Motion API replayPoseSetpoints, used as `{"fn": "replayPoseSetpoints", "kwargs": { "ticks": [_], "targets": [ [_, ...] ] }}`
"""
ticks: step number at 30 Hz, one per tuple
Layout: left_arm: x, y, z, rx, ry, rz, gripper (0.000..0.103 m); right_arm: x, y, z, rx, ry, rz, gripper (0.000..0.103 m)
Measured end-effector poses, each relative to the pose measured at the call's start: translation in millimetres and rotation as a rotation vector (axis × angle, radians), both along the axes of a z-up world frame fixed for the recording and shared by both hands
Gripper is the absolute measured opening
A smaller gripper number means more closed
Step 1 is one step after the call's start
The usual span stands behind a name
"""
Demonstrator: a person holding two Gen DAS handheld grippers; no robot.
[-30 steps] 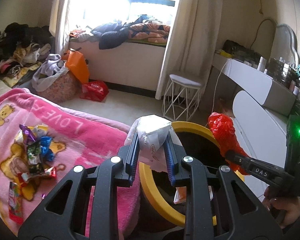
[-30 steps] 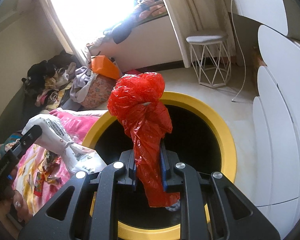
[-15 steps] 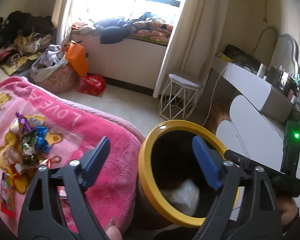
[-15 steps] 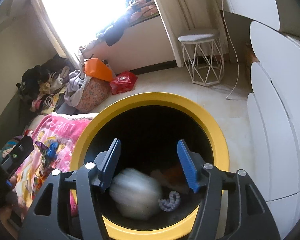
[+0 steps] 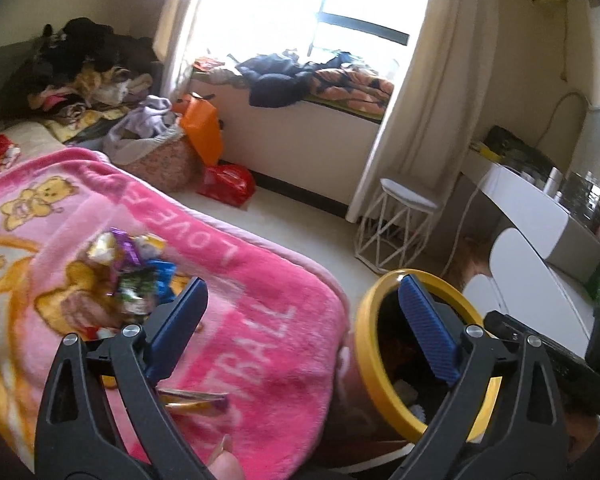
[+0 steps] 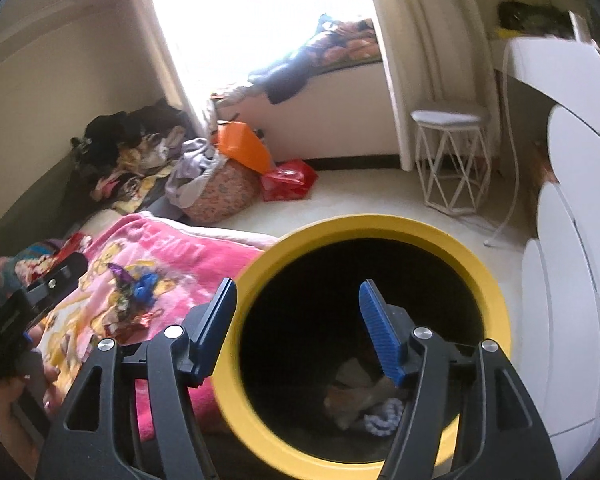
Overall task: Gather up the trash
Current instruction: 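Move both open tools back over the remaining wrappers on the blanket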
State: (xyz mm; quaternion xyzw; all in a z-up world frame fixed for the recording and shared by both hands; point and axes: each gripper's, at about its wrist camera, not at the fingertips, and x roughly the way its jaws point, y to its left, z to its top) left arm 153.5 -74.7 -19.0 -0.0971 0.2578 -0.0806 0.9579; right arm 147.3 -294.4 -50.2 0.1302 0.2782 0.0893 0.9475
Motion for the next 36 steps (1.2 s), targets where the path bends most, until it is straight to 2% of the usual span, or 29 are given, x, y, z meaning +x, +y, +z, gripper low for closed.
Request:
{"fn": "replayPoseSetpoints", "kwargs": {
  "ticks": [5,15,28,36],
  "targets": [
    [-6.8,26.9,2.2,0.006,-0.008,0.058,0.089,-4.8,30.4,7.5,-0.036,-0.039,0.081,0.065],
    [-12.2,82.4,-0.3,-0.016,0.009,0.162,0.09,-3.5,99.3,15.1,-0.106,-0.046,0.23,0.068],
    [-18.4,153.9,-7.5,-0.024,0.04,0.29,0.09,-4.1,178.6,3.7,-0.226,-0.031,0.428,0.069],
    [-20.1,182.2,-10.1,-0.035,0.051,0.336,0.089,-3.5,216.1,-10.5,-0.274,0.001,0.524,0.07]
  ]
}}
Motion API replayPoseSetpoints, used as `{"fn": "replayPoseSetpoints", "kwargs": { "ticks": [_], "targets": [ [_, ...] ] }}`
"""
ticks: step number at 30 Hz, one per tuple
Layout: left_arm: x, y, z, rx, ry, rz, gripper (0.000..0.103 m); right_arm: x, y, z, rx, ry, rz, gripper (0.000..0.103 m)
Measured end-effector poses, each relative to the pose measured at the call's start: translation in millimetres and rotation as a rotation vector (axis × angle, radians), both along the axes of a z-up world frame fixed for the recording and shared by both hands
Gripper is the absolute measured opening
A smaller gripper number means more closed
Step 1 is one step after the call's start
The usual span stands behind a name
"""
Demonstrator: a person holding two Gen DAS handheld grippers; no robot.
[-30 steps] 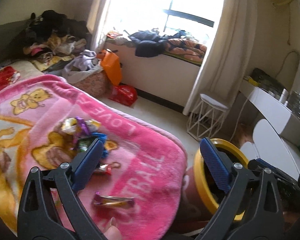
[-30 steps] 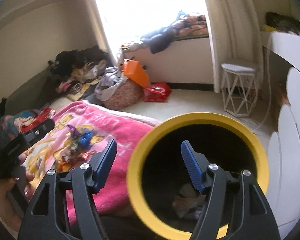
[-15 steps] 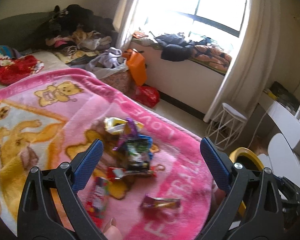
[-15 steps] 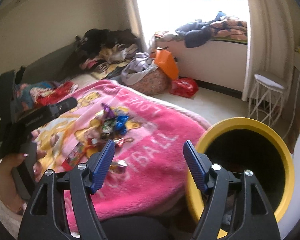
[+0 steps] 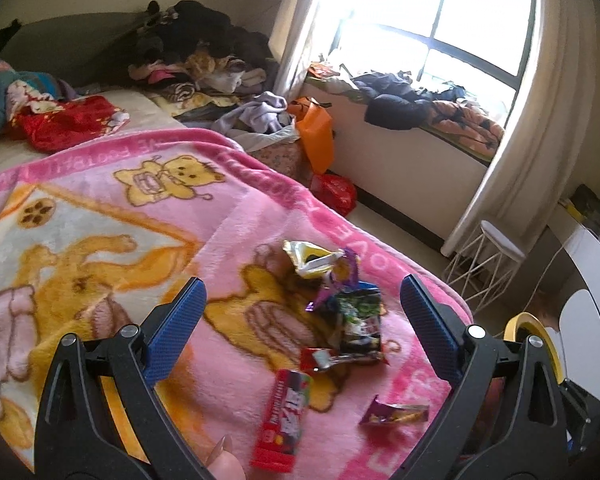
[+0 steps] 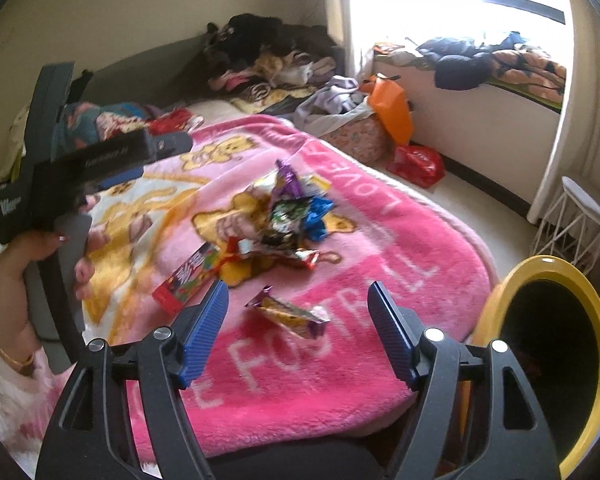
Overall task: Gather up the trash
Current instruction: 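Move both open tools back over the remaining wrappers on the blanket, then grasp the green snack wrapper with the left tool while the right tool grasps a yellow candy wrapper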
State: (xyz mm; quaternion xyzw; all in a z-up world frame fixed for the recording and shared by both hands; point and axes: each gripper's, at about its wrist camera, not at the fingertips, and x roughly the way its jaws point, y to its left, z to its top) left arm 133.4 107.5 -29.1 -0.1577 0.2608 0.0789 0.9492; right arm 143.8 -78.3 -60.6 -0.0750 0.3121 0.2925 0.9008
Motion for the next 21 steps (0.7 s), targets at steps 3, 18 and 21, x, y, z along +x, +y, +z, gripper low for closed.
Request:
{"fn": "replayPoseSetpoints", "kwargs": {
  "ticks": [3,18,21],
  "targets": [
    [1.1,6.6,-3.9,-0.004,0.011,0.006,0.089,1.4,10.6,-4.8,-0.025,0.009,0.023,0.07],
    [56.8,0.2,-44.4,-0.087,0.199,-0.154,0.079,30.0,43.5,-38.2,-0.203,0.073,0.14,0.07],
    [72.2,-6.4,-55.8,-0.111,0.246,-0.196,0.071,35.0,48.9,-44.1,-0.231,0.089,0.184,0.07]
  ]
}}
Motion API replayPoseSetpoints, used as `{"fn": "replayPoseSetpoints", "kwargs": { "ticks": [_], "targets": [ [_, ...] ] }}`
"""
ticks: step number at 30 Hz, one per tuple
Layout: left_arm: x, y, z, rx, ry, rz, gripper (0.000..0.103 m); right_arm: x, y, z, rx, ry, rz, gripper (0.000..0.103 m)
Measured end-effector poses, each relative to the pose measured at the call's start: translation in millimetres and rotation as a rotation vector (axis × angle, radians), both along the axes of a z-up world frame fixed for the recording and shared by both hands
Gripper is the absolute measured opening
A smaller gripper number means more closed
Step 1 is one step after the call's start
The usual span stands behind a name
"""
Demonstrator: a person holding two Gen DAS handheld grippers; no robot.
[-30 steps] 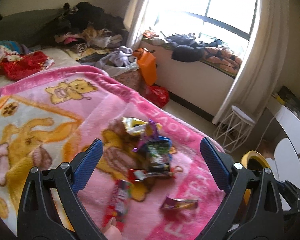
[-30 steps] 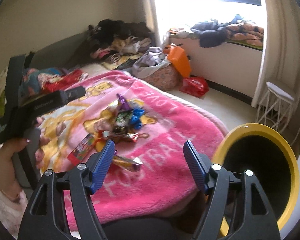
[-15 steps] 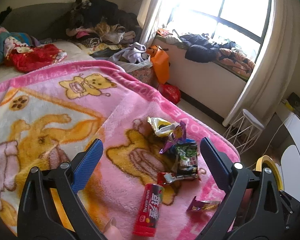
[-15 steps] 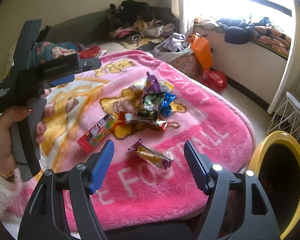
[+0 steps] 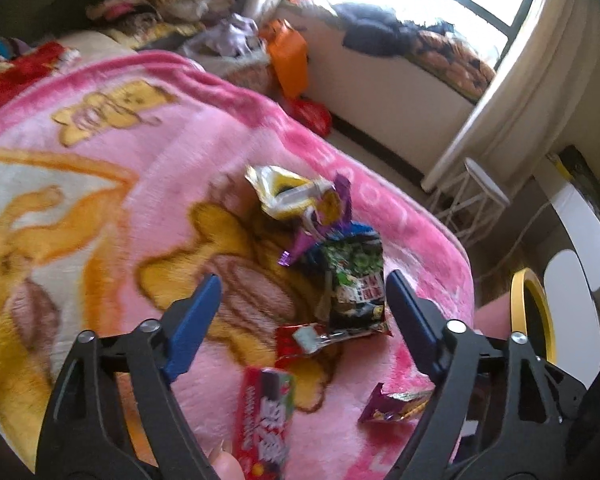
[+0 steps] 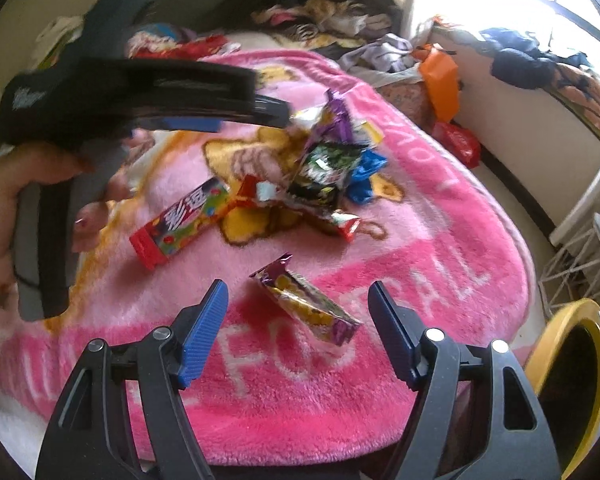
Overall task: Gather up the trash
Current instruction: 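Grasp the green snack wrapper with the left tool while the right tool grasps a yellow candy wrapper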
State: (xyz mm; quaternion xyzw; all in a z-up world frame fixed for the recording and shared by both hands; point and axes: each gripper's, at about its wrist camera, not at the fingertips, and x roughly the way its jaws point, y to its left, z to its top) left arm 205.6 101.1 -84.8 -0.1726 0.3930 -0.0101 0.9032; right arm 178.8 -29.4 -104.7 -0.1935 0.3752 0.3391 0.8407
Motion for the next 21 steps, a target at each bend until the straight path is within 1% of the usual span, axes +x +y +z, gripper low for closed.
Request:
{"fn": "replayPoseSetpoints", "kwargs": {
  "ticks": [3,7,9,10,12,13,14,15,16,17,18,19,20,21],
  "targets": [
    [12.6,-4.4,-9.9,-0.023,0.034,-0.03,0.064,5.5,4.1,-7.1,-0.03,0.014,0.017,0.07],
    [24.0,-8.8,-20.2,-0.053,0.061,-0.055,0.059,15.7,5.4,-18.7,-0.054,0.049,0.021,0.068],
    [28.7,-10.3,-25.5,-0.067,0.076,-0.062,0.059,18.9,5.9,-25.3,-0.064,0.072,0.033,0.053],
    [30.6,-11.1,-27.8,-0.075,0.081,-0.063,0.059,20.0,6.8,-30.3,-0.072,0.095,0.044,0.049],
    [34.8,-11.9,-32.2,-0.093,0.088,-0.064,0.058,20.1,7.1,-35.8,-0.086,0.11,0.053,0.036],
    [36.0,-11.9,-34.9,-0.104,0.093,-0.066,0.054,19.5,6.2,-36.5,-0.082,0.114,0.058,0.033],
    [37.2,-11.9,-37.7,-0.115,0.098,-0.062,0.053,19.1,5.4,-36.1,-0.078,0.114,0.059,0.028],
    [38.2,-12.2,-39.2,-0.122,0.1,-0.062,0.048,18.7,4.9,-36.1,-0.077,0.112,0.059,0.022],
    [38.5,-12.9,-40.9,-0.127,0.103,-0.061,0.044,18.0,3.9,-36.0,-0.077,0.109,0.055,0.019],
    [39.3,-14.7,-41.6,-0.128,0.104,-0.06,0.041,17.3,2.0,-36.2,-0.077,0.11,0.05,0.015],
    [39.1,-15.3,-42.3,-0.13,0.103,-0.063,0.035,16.2,0.6,-36.9,-0.077,0.109,0.045,0.013],
    [38.3,-16.5,-42.6,-0.13,0.1,-0.067,0.03,15.4,-0.7,-37.1,-0.077,0.107,0.039,0.012],
    [37.5,-18.0,-42.7,-0.131,0.097,-0.07,0.028,14.0,-2.4,-36.9,-0.076,0.103,0.036,0.011],
    [36.7,-19.7,-42.3,-0.135,0.093,-0.076,0.022,12.3,-3.2,-37.2,-0.075,0.099,0.033,0.011]
  ]
}}
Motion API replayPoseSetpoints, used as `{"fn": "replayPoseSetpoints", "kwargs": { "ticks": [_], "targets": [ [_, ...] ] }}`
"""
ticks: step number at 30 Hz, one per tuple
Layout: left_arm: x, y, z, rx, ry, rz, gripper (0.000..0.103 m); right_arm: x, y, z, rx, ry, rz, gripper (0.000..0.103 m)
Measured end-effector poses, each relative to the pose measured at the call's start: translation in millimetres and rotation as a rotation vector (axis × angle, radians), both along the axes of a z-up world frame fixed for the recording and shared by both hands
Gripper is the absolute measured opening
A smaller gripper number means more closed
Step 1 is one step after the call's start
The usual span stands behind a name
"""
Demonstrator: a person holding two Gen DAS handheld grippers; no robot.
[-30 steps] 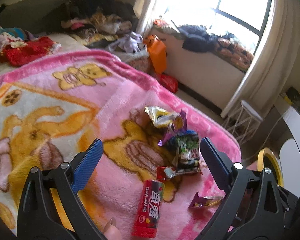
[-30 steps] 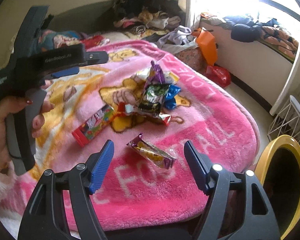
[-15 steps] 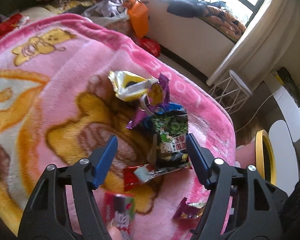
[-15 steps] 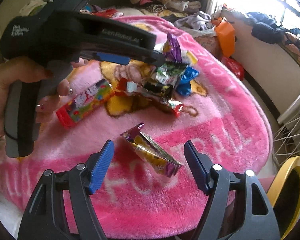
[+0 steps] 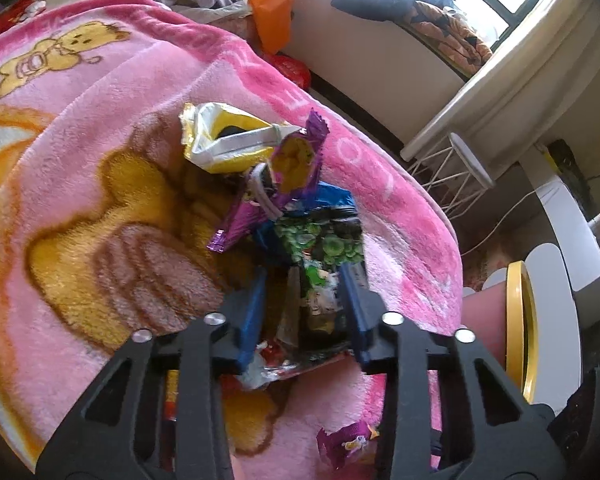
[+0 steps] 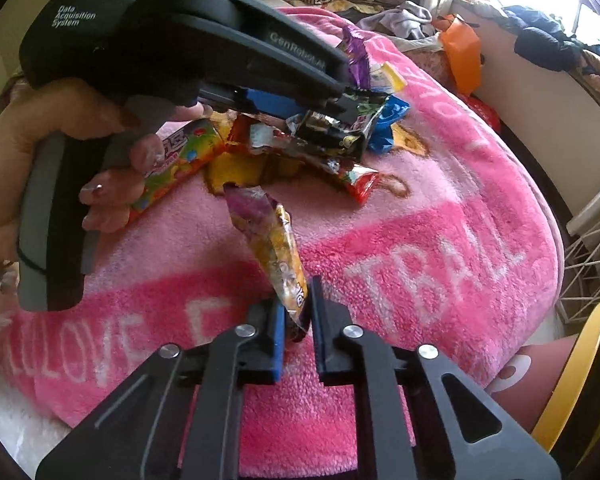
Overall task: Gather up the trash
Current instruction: 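Grasp the green snack wrapper with the left tool while the right tool grasps a yellow candy wrapper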
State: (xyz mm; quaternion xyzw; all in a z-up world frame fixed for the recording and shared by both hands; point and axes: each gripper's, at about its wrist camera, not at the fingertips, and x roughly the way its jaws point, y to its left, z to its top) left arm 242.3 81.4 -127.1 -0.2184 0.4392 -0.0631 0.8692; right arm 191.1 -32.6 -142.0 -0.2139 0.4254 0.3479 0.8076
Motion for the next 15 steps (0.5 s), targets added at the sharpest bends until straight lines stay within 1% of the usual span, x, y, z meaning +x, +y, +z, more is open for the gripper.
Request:
{"fn": "replayPoseSetpoints", "kwargs": {
  "ticks": [1,2,3,9,15],
  "targets": [
    [-0.6,-1.4,0.6,-0.004,-0.004,-0.005,0.017,-1.5,-1.1,0.5,0.001,-0.005,-0.002,0.011],
    [-1.6,-2.3,1.3,-0.006,-0.007,-0.007,0.015,-2.8,-2.3,0.9,0.0,-0.01,-0.003,0.01],
    [-3.6,-3.8,2.3,-0.009,-0.012,-0.014,0.01,-4.9,-3.6,1.4,-0.002,-0.018,-0.006,0.01],
    [-12.8,-14.0,12.6,0.006,-0.053,-0.029,0.006,-15.6,-15.9,4.4,0.027,-0.03,-0.035,0.009],
    [-28.4,-22.5,23.1,0.046,-0.097,-0.042,0.006,-23.7,-25.8,11.8,0.08,-0.034,-0.05,0.008]
  ]
}}
